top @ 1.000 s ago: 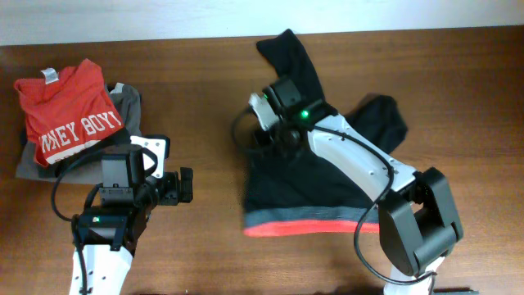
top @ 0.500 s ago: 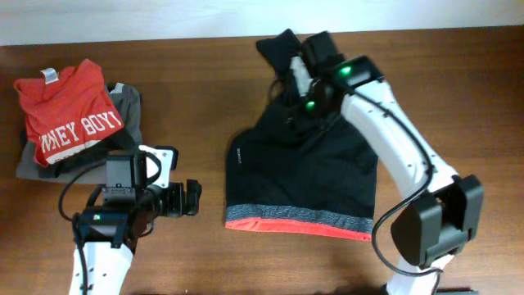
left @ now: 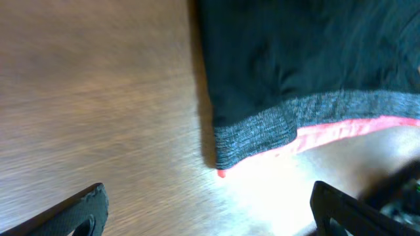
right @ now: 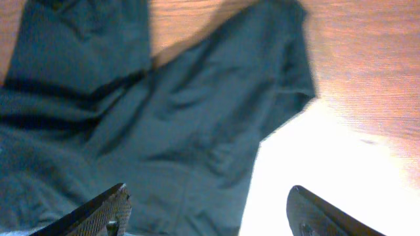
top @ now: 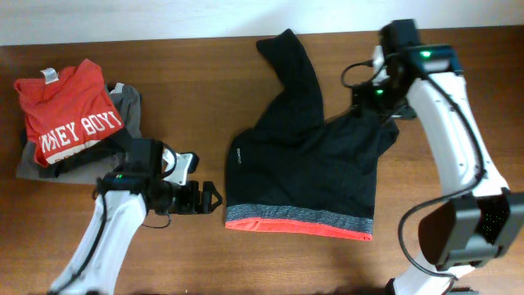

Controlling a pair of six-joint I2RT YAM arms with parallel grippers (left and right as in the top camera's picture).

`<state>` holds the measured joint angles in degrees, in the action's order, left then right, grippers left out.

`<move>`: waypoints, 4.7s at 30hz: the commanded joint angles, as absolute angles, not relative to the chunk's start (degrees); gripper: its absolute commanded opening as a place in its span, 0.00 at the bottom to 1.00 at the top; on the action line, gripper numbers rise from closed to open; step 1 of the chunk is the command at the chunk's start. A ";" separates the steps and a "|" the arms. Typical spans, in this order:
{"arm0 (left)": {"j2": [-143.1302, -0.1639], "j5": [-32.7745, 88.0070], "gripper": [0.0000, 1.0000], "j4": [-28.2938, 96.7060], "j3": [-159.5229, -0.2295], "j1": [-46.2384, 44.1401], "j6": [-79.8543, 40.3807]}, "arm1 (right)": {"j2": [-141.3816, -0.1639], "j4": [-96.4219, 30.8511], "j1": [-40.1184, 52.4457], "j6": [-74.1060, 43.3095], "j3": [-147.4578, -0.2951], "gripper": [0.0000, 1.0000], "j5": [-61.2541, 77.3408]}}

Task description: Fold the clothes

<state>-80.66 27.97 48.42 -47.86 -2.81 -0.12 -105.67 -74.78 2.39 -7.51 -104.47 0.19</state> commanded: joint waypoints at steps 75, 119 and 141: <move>-100.33 39.86 0.30 34.48 -43.75 -14.61 -6.83 | -103.85 -79.99 -1.26 -7.84 -105.82 0.85 -3.68; -103.18 8.73 0.99 60.55 -71.20 -0.38 -7.18 | -103.88 -80.23 -1.26 -7.81 -105.80 0.86 -3.66; -104.27 9.15 0.95 44.10 -54.65 -0.21 -7.31 | -104.64 -69.41 5.52 -4.51 -80.29 0.86 14.48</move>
